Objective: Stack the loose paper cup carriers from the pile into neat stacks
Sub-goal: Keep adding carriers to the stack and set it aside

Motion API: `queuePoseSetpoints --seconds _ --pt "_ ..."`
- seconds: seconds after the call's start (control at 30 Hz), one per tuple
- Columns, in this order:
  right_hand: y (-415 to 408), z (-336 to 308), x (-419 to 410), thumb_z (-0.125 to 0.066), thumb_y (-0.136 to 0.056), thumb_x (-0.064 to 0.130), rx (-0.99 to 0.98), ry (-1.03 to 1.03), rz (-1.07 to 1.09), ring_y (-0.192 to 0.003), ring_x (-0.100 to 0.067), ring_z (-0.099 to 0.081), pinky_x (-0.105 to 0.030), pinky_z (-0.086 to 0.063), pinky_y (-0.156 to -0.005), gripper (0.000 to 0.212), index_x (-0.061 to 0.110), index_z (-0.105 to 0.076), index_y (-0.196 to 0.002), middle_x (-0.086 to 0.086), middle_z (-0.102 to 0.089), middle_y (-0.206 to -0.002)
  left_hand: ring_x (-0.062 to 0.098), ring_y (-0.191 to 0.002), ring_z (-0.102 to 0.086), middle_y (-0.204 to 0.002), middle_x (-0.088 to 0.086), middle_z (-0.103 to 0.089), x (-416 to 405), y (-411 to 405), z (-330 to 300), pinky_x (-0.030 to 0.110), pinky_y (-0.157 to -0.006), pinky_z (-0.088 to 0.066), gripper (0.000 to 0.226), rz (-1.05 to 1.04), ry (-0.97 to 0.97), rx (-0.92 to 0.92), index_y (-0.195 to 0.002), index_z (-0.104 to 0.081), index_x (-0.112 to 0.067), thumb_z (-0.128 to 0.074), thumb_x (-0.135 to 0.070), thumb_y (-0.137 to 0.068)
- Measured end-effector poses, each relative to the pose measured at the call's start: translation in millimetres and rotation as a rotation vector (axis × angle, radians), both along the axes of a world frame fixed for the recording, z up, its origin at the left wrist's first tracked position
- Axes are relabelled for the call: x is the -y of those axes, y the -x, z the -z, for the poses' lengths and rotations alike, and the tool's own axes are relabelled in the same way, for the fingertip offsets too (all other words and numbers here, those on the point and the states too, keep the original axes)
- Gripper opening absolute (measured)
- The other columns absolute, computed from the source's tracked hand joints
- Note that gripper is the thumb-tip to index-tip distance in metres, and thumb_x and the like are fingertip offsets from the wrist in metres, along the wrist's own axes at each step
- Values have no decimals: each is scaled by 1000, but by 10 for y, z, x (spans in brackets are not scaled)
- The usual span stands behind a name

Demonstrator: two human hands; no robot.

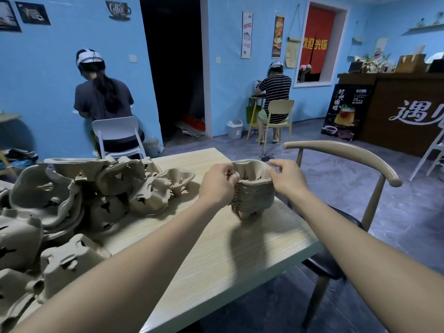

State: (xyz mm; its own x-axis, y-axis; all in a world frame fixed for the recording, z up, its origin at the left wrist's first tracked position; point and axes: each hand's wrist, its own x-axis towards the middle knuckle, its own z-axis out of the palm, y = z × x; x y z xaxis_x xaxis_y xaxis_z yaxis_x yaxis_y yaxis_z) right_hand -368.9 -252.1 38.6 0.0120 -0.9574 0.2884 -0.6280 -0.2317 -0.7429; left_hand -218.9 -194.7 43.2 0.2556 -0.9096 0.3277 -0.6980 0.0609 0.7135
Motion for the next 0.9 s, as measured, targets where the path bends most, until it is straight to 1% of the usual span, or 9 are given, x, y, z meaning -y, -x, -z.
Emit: queuePoseSetpoints --seconds 0.03,0.07,0.13,0.23,0.33,0.43,0.53,0.73,0.9 --pt "-27 -17 -22 -49 -96 19 -3 33 0 -128 -27 -43 -41 -37 -104 34 10 -57 -128 -7 -55 -133 20 -121 -48 -132 2 -54 -23 -45 19 27 -95 -36 30 5 3 9 -124 -57 -15 -53 -21 -95" --pt "-64 -35 -52 -50 -95 20 -12 70 -11 -131 -27 -40 -41 -35 -107 36 12 -55 -130 -6 -53 -136 18 -123 -47 -135 1 -52 -54 -100 41 28 -98 -35 33 7 6 22 -127 -55 -16 -53 -22 -95" --pt "-176 -66 -124 -51 -93 19 -44 139 -53 -128 -27 -42 -38 -34 -106 36 12 -56 -128 -7 -53 -134 17 -124 -46 -137 1 -49 -131 -236 91 28 -101 -32 37 3 17 54 -131 -51 -16 -55 -23 -94" --pt "-411 -90 -263 -52 -92 17 -86 211 -127 -122 -23 -46 -34 -34 -103 32 13 -59 -123 -6 -55 -128 16 -116 -50 -134 1 -50 -276 -477 190 26 -97 -35 37 -24 21 98 -128 -53 -16 -57 -21 -92" --pt "-666 -71 -400 -52 -91 12 -82 256 -202 -115 -21 -49 -26 -34 -97 30 11 -61 -120 -8 -56 -122 20 -116 -50 -128 5 -51 -409 -734 324 28 -95 -38 35 -69 -1 136 -124 -56 -14 -61 -18 -89" --pt "-914 18 -498 -52 -91 11 -99 255 -275 -114 -22 -50 -28 -34 -98 29 10 -62 -118 -8 -58 -120 23 -115 -50 -125 6 -52 -519 -945 452 28 -95 -37 35 -117 -28 151 -121 -58 -12 -62 -16 -87" --pt "-1131 170 -534 -54 -89 9 -99 206 -329 -111 -24 -53 -29 -36 -98 29 8 -63 -117 -11 -59 -119 27 -114 -52 -123 10 -52 -584 -1091 584 32 -101 -38 36 -130 -55 151 -121 -58 -8 -63 -14 -85" --pt "-1403 526 -428 -56 -89 10 -83 38 -333 -110 -27 -55 -29 -37 -98 29 4 -62 -117 -15 -60 -120 24 -113 -50 -122 7 -50 -629 -1221 855 29 -98 -38 38 -121 -81 199 -120 -57 -10 -64 -17 -84" --pt "-1547 719 -261 -58 -89 13 -39 -65 -304 -108 -26 -59 -29 -40 -95 29 5 -63 -116 -13 -65 -116 21 -112 -50 -123 5 -49 -625 -1316 1065 29 -98 -39 40 -109 -111 245 -123 -55 -11 -63 -28 -87"
